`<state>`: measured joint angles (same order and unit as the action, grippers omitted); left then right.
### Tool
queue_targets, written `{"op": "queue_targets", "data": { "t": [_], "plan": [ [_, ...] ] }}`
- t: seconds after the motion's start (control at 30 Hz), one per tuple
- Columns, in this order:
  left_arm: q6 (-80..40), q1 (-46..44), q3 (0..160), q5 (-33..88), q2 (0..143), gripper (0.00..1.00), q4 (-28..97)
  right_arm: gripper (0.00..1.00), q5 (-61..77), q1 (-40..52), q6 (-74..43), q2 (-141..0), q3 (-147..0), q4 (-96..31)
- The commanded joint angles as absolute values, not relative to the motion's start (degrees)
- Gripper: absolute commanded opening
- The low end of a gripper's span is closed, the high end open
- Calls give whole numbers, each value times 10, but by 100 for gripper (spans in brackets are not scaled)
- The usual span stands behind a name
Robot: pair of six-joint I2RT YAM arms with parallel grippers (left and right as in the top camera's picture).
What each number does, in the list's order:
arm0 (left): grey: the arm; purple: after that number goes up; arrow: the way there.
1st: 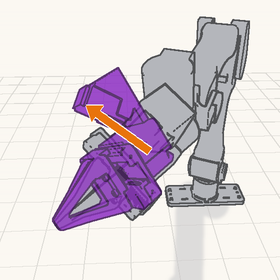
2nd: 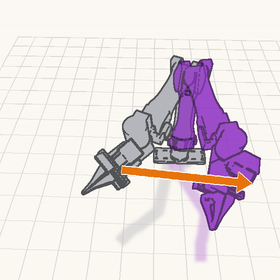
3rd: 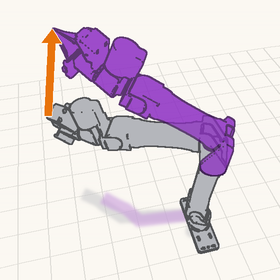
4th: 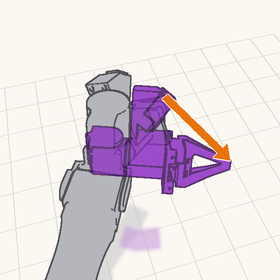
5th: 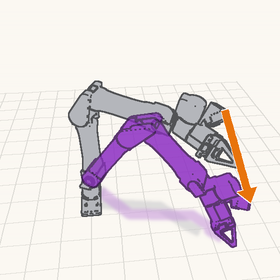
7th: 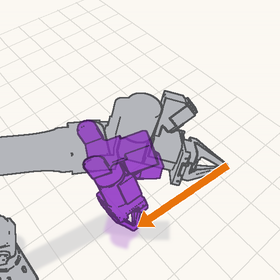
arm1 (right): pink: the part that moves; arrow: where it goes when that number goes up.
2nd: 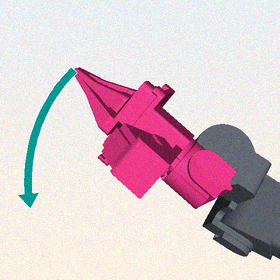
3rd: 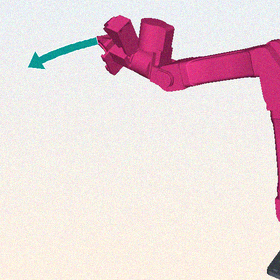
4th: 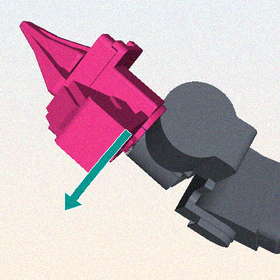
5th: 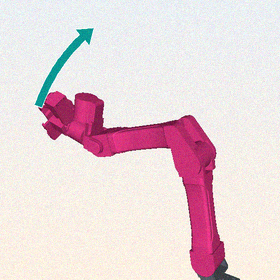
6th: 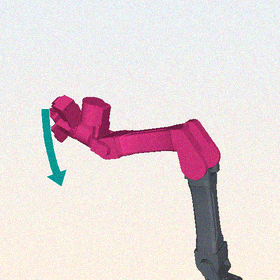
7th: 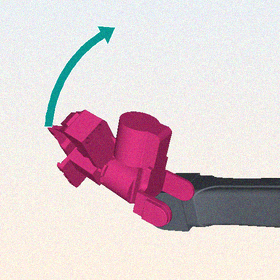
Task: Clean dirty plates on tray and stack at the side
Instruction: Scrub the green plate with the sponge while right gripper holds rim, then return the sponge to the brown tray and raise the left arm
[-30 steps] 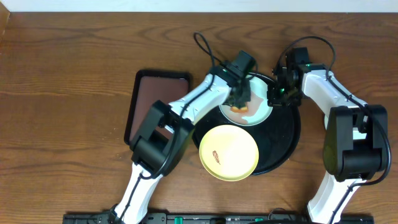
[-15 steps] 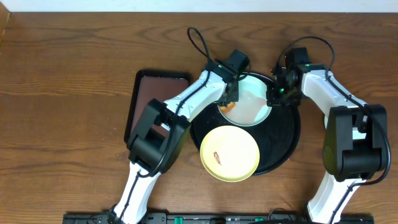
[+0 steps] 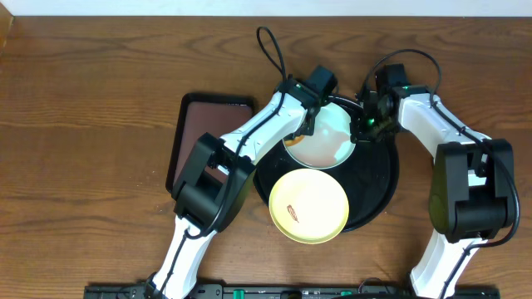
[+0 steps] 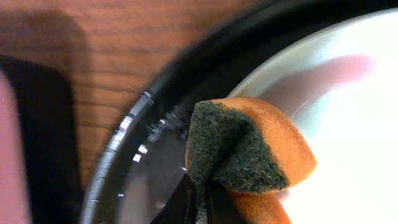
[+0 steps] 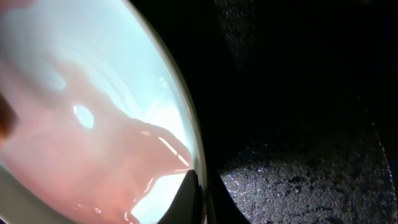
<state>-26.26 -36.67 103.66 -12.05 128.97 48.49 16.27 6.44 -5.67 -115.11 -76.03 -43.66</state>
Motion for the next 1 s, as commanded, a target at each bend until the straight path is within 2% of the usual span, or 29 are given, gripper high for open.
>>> {"op": "queue_targets", "data": {
  "t": [0.0, 0.27, 0.43, 0.57, 0.8, 0.97],
  "plan": [
    [-256, -340, 1080, -202, 1279, 7, 502, 1, 121, 57, -46, -1159, -756, -444],
    [-272, -325, 1090, -150, 1202, 7, 540, 1, 120, 57, -46, -1159, -756, -444],
    [-281, -281, 1090, -77, 1131, 7, 591, 1, 121, 57, -46, -1159, -756, -444],
    [-255, -260, 1090, 31, 1108, 7, 581, 1, 121, 57, -46, -1159, -756, -442],
    [-249, -239, 1081, 28, 1113, 7, 635, 1, 121, 57, -46, -1159, -756, -441],
    [-249, -184, 1076, -39, 1110, 7, 716, 1, 121, 57, -46, -1159, -756, -440]
  ]
}}
